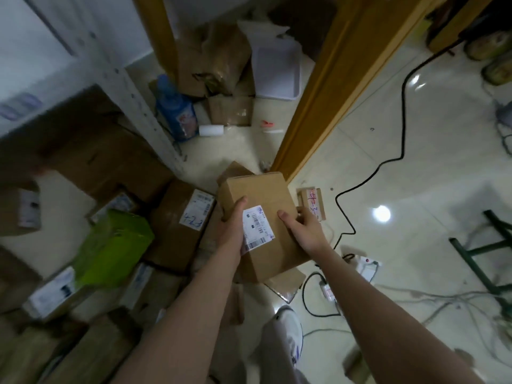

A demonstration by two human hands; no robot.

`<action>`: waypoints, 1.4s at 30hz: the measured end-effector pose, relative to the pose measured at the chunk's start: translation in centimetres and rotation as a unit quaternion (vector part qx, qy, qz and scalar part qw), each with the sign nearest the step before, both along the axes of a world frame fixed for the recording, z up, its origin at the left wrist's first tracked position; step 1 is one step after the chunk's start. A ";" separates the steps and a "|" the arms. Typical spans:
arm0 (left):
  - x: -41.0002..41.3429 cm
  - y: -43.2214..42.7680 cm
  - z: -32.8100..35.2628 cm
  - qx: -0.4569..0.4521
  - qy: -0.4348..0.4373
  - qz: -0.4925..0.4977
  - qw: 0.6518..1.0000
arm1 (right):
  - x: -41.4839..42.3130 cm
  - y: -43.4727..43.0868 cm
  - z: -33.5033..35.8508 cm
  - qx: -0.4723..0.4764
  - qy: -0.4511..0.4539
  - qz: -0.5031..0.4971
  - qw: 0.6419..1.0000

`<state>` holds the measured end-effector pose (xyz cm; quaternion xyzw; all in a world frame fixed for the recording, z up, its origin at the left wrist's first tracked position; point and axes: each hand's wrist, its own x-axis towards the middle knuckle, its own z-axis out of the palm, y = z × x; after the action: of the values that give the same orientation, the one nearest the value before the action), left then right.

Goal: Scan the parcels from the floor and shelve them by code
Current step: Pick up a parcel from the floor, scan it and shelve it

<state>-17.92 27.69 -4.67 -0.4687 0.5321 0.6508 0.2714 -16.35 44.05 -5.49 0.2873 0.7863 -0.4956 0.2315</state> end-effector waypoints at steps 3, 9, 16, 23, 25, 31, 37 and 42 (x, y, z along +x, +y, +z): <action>1.0 -3.9 8.0 0.005 -0.002 0.026 1.000 | 0.8 -3.2 7.6 -0.027 0.010 -0.006 1.000; 3.0 -11.5 23.5 0.021 0.048 0.084 0.995 | 2.7 -9.3 23.4 -0.100 0.005 -0.049 0.994; 7.2 -17.2 41.4 0.076 0.100 0.174 0.977 | 6.7 -18.0 39.4 -0.259 0.035 -0.239 0.935; 14.7 -20.1 52.0 0.116 0.168 0.238 0.950 | 10.9 -20.7 50.0 -0.307 0.088 -0.254 0.913; 16.2 -21.3 53.3 0.088 0.178 0.279 0.940 | 11.2 -19.9 52.2 -0.308 0.105 -0.228 0.918; 17.3 -23.0 56.8 0.029 0.225 0.176 0.958 | 10.3 -17.1 56.6 -0.304 0.156 -0.172 0.924; 14.6 -19.8 59.6 0.030 0.250 0.085 0.964 | 6.7 -12.6 59.0 -0.294 0.179 -0.176 0.922; 8.8 -13.1 62.4 0.046 0.263 0.104 0.958 | 1.3 -6.8 61.0 -0.265 0.198 -0.200 0.922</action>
<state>-9.10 14.57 57.72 -0.3209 0.5025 0.7995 0.0735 -15.09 37.26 55.49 0.2622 0.5820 -0.7690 0.0346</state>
